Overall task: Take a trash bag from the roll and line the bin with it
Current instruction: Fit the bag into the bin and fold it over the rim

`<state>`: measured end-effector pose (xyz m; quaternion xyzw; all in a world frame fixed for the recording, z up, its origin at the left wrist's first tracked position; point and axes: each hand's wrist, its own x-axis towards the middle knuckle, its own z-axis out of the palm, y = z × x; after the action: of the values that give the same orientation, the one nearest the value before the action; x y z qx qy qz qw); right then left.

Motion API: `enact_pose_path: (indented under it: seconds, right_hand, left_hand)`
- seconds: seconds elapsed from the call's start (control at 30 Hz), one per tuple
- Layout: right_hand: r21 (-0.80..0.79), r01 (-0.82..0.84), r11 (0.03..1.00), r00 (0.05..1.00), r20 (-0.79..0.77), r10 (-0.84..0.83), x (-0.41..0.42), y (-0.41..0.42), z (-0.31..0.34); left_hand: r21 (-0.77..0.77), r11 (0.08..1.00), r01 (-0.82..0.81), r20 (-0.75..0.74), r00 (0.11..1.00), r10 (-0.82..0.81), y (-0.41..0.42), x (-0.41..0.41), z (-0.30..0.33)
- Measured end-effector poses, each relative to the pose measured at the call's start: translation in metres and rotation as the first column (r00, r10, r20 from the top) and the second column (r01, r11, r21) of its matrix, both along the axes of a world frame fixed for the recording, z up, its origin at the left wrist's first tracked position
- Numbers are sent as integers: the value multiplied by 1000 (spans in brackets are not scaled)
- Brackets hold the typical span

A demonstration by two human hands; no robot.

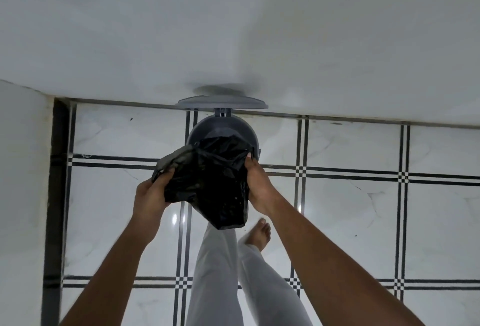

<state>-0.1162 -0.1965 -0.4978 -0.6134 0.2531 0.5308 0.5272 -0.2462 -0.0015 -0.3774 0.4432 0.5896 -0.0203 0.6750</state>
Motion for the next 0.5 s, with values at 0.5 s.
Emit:
enact_pose_path:
  seconds: [0.5]
  right_hand:
    - [-60,-22,998,999,39,24,32,46,-103]
  left_hand:
    - [34,999,-16,-58,998,18,49,17,-119]
